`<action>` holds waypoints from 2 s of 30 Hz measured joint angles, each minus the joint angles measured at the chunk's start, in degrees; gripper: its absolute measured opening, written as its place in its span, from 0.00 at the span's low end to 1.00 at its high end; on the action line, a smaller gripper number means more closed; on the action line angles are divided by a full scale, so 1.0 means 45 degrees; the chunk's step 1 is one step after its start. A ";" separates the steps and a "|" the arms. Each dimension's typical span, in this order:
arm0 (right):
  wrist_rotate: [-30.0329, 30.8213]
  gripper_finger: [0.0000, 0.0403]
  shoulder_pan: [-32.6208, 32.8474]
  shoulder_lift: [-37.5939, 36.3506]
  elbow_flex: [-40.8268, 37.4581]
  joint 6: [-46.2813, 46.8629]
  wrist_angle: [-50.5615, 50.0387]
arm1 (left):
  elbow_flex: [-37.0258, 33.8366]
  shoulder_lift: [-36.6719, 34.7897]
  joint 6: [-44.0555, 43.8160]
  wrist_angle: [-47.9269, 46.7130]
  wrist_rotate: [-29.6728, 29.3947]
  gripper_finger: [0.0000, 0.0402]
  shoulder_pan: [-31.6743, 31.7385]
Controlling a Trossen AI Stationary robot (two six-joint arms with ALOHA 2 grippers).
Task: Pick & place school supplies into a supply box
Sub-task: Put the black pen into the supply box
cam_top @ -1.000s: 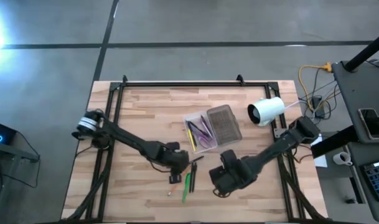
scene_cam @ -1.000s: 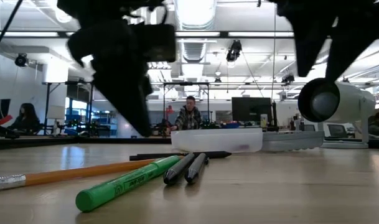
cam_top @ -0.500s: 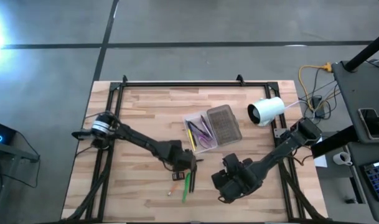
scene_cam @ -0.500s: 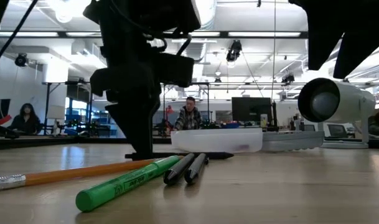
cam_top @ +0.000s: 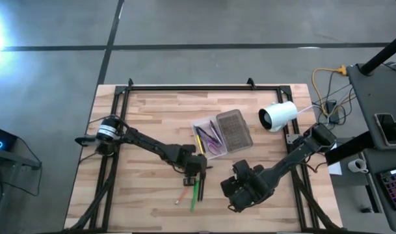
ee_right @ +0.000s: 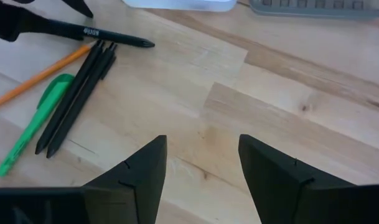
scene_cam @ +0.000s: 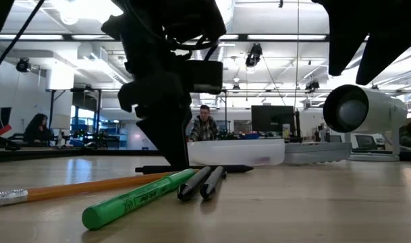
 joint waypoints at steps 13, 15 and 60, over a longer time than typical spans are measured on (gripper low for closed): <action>0.0147 0.48 0.0000 0.0000 0.0000 0.0278 -0.0091 | -0.0374 -0.0714 0.0840 -0.0752 0.0758 0.03 0.0175; 0.0302 0.47 0.0000 0.0000 0.0000 0.0330 -0.0112 | -0.0396 -0.1229 0.0876 -0.1125 0.0869 0.03 0.0052; 0.0506 0.35 0.0000 0.0000 -0.0005 0.1894 0.0079 | 0.0029 -0.1457 2.0374 0.3551 -0.2265 0.27 0.3853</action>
